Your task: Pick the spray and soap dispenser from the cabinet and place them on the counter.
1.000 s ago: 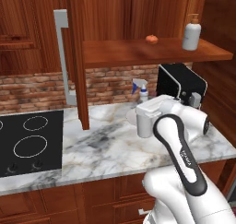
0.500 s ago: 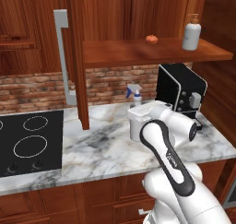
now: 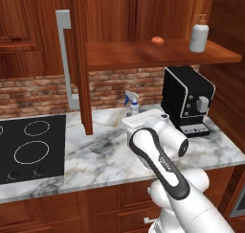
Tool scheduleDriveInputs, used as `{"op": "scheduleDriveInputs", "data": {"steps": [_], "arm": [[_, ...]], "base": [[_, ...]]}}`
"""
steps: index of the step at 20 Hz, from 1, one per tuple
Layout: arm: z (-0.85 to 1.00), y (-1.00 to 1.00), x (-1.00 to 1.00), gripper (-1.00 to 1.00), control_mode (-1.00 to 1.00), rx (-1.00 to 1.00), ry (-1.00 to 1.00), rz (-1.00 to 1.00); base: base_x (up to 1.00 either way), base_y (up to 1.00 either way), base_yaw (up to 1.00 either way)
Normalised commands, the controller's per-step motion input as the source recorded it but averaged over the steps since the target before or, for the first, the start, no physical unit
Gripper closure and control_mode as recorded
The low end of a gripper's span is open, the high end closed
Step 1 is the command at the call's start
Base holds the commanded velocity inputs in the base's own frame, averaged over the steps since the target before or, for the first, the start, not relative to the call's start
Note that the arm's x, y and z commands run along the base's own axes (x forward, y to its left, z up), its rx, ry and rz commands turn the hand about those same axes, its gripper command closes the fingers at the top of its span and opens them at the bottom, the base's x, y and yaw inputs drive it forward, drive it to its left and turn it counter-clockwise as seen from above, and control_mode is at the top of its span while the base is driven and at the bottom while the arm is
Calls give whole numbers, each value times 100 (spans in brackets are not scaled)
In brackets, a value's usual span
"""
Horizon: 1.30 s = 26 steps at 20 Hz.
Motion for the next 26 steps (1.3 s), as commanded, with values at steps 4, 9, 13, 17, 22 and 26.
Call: {"op": "scheduleDriveInputs", "data": {"steps": [4, 9, 13, 17, 22, 26], "arm": [[-42, 20, 23, 100, -100, 0, -13, -8], [-32, 12, 25, 100, -100, 0, -10, -5], [-30, 0, 27, 100, -100, 0, -5, -2], [-35, 0, 25, 100, -100, 0, -3, -1], [-30, 0, 31, 100, -100, 0, 0, 0], [-23, 0, 36, 100, -100, 0, 0, 0]], "base": [[0, 0, 0], [0, 0, 0], [0, 0, 0], [0, 0, 0], [0, 0, 0], [0, 0, 0]]}}
